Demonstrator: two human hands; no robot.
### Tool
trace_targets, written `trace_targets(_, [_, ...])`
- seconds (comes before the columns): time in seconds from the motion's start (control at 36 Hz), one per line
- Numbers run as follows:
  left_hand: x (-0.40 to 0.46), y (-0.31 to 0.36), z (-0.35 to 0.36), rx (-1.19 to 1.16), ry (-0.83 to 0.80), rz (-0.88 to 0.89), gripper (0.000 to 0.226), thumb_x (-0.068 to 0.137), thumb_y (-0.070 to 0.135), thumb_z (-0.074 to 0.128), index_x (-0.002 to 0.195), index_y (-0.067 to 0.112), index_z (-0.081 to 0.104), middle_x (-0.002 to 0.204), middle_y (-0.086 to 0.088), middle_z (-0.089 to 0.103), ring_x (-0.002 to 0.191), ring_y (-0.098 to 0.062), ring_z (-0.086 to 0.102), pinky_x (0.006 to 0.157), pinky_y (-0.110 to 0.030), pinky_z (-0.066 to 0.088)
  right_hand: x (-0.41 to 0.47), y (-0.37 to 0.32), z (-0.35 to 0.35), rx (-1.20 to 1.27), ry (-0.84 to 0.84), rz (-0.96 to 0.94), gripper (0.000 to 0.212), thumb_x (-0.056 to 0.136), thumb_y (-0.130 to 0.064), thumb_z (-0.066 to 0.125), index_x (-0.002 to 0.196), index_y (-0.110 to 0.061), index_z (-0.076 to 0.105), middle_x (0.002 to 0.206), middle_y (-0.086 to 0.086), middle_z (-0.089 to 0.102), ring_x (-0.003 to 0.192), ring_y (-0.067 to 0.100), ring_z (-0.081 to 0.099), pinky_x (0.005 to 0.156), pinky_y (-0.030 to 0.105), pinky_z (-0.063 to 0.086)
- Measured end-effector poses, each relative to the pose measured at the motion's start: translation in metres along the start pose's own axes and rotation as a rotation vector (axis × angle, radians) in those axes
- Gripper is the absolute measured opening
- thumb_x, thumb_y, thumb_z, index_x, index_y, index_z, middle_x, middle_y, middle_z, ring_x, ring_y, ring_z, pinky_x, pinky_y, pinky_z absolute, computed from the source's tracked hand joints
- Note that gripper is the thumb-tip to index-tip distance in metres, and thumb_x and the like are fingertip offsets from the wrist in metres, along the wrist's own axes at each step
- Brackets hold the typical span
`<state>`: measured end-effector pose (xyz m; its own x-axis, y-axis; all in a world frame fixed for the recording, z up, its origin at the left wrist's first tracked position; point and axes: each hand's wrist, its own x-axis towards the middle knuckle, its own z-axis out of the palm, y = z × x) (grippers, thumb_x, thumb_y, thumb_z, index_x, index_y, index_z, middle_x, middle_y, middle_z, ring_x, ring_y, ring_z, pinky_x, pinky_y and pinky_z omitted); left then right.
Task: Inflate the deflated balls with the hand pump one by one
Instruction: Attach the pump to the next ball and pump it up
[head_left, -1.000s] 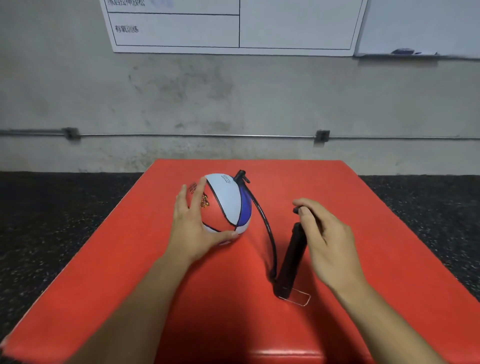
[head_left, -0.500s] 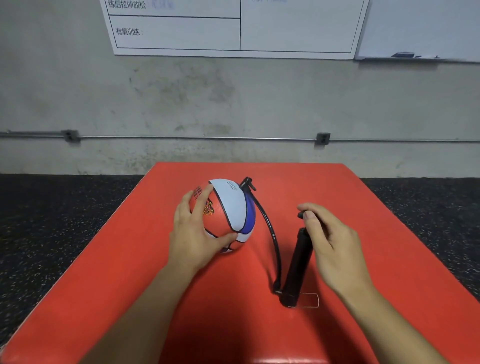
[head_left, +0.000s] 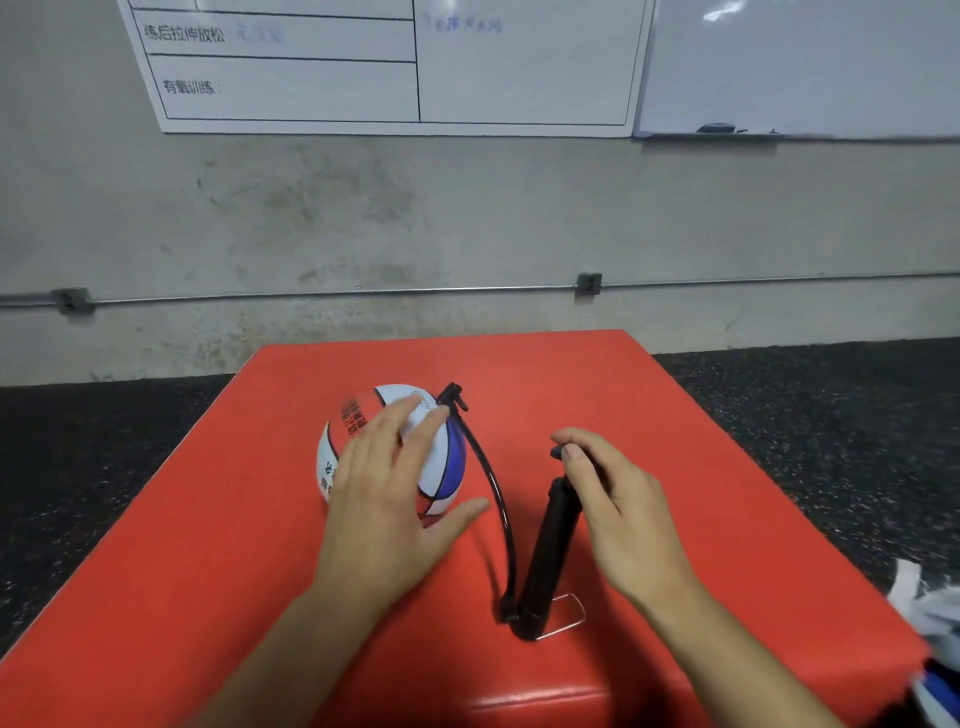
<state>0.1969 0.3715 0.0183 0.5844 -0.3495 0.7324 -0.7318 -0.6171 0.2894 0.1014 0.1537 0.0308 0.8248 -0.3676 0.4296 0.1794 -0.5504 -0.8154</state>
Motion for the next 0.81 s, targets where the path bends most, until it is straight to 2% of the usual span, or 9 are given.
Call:
trace_targets(0.08, [-0.009,0.043,0.009,-0.174,-0.057,0.068,0.063,0.089,0.057,0.07,0.143,0.029,0.057,0.134,0.014,0.064,0.121,-0.007,0.062,0.097,-0.038,0.056,-0.004,0.005,-0.007,-0.004,0.003,0.004,0.033,0.101,-0.048,0.047,0.122,-0.037,0.07,0.11,-0.031,0.071,0.103,-0.002,0.069,0.092,0.021,0.049])
trace_targets(0.19, [-0.021,0.077,0.028,-0.348,-0.334,-0.089,0.077,0.084,0.06,0.069,0.154,0.045,0.04,0.136,0.027,0.064,0.122,0.01,0.059,0.098,-0.033,0.056,-0.01,0.012,-0.015,0.012,-0.003,0.004,0.029,0.105,-0.041,0.049,0.125,-0.035,0.069,0.115,-0.028,0.071,0.111,-0.002,0.067,0.097,0.024,0.05])
trace_targets(0.33, [-0.022,0.092,0.048,-0.418,-0.404,-0.165,0.084,0.079,0.049,0.069,0.152,0.057,0.029,0.127,0.019,0.07,0.115,0.001,0.065,0.096,-0.035,0.056,-0.021,0.014,-0.022,0.084,0.004,0.021,0.031,0.102,-0.042,0.049,0.125,-0.034,0.069,0.113,-0.024,0.072,0.107,0.001,0.068,0.094,0.023,0.049])
trace_targets(0.44, [-0.023,0.096,0.059,-0.422,-0.409,-0.161,0.073,0.082,0.04,0.07,0.148,0.05,0.04,0.12,0.013,0.074,0.107,-0.004,0.07,0.092,-0.037,0.058,-0.027,0.02,-0.034,0.1,0.007,0.023,0.028,0.103,-0.04,0.05,0.125,-0.037,0.067,0.111,-0.022,0.072,0.089,-0.002,0.067,0.081,0.023,0.048])
trace_targets(0.56, [-0.021,0.103,0.065,-0.4,-0.457,-0.11,0.071,0.086,0.043,0.066,0.15,0.049,0.037,0.12,0.012,0.073,0.111,-0.011,0.07,0.092,-0.041,0.058,-0.024,0.025,-0.052,0.185,0.072,0.041,0.029,0.101,-0.048,0.051,0.123,-0.04,0.068,0.12,-0.01,0.074,0.067,-0.008,0.06,0.07,0.02,0.039])
trace_targets(0.58, [-0.021,0.104,0.065,-0.377,-0.473,-0.088,0.071,0.087,0.044,0.065,0.151,0.05,0.036,0.122,0.014,0.072,0.112,-0.011,0.069,0.092,-0.04,0.057,-0.022,0.025,-0.06,0.213,0.117,0.039,0.031,0.1,-0.051,0.051,0.124,-0.04,0.068,0.118,-0.008,0.074,0.065,-0.009,0.057,0.07,0.021,0.037])
trace_targets(0.64, [-0.021,0.108,0.066,-0.343,-0.496,-0.052,0.07,0.089,0.045,0.064,0.153,0.05,0.036,0.126,0.016,0.071,0.113,-0.011,0.069,0.094,-0.039,0.056,-0.017,0.021,-0.077,0.278,0.217,0.047,0.029,0.104,-0.047,0.051,0.124,-0.035,0.069,0.087,-0.012,0.069,0.055,-0.005,0.044,0.062,0.022,0.033])
trace_targets(0.69, [-0.021,0.112,0.066,-0.309,-0.504,-0.019,0.068,0.092,0.045,0.063,0.154,0.05,0.036,0.13,0.016,0.069,0.115,-0.013,0.068,0.095,-0.038,0.055,-0.013,0.016,-0.095,0.348,0.305,0.07,0.024,0.112,-0.03,0.047,0.121,-0.027,0.069,0.06,-0.015,0.045,0.046,0.005,0.028,0.049,0.025,0.022])
trace_targets(0.81, [-0.018,0.115,0.067,-0.249,-0.517,0.034,0.066,0.095,0.044,0.063,0.155,0.049,0.036,0.139,0.018,0.065,0.119,-0.015,0.066,0.097,-0.038,0.053,-0.013,0.01,-0.111,0.393,0.382,0.093,0.029,0.113,-0.02,0.041,0.119,-0.023,0.069,0.055,-0.015,0.033,0.046,0.007,0.022,0.044,0.028,0.018])
